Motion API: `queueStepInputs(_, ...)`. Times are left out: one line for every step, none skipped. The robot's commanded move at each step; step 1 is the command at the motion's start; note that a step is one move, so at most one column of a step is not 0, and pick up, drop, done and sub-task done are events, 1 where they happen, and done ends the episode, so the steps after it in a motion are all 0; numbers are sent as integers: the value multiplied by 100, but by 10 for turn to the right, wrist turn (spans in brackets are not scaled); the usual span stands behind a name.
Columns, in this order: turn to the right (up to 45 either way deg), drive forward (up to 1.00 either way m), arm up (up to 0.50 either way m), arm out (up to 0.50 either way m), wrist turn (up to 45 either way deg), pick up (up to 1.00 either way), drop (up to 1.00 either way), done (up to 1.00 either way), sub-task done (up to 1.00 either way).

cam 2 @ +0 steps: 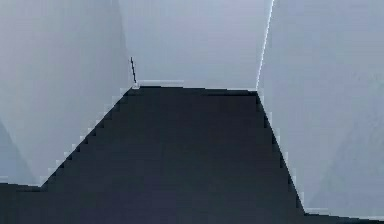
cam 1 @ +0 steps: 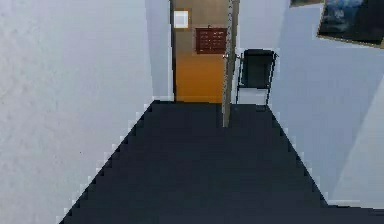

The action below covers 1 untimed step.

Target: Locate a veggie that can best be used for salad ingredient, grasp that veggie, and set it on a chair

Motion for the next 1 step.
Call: queueStepInputs(0, 100, 0, 0, 0, 0, 0, 0, 0)
